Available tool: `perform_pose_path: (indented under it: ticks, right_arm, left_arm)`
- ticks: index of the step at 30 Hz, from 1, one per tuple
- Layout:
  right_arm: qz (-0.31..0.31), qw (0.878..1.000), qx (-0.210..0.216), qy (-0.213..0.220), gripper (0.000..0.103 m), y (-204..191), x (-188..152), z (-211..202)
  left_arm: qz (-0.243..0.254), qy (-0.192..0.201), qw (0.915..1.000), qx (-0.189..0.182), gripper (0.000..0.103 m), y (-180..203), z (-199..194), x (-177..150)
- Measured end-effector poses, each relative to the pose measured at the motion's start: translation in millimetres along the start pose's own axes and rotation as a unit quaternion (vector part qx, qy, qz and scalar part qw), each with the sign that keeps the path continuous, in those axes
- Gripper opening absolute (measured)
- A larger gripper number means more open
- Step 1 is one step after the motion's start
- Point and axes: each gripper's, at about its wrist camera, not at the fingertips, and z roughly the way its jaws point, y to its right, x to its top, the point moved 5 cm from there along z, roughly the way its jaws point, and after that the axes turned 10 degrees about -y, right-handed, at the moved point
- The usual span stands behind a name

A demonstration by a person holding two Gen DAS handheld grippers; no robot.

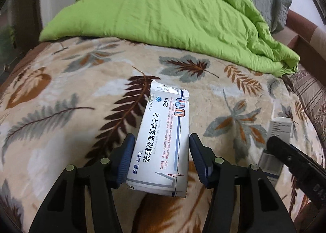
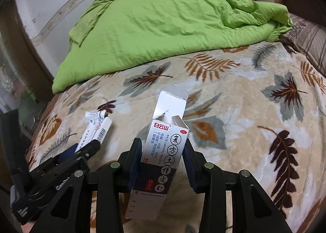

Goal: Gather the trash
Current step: 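Grasp the white medicine box with the right tool while the left tool approaches the flat white box, then grasp the flat white medicine box with the left tool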

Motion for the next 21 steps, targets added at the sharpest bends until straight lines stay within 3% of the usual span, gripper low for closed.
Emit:
perform_pose_path:
  ticks: [12, 21]
  right_arm:
    - [-0.026, 0.999, 0.026, 0.000, 0.043, -1.5, -42.5, -35.6]
    - [-0.034, 0.998, 0.051, 0.022, 0.044, 6.5, -55.4, -59.4]
  left_arm:
    - [0.001, 0.039, 0.9981, 0.049, 0.054, 4.3, -54.3, -45.2]
    - [0.043, 0.077, 0.9925, 0.085, 0.054, 26.9, -92.7, -66.5]
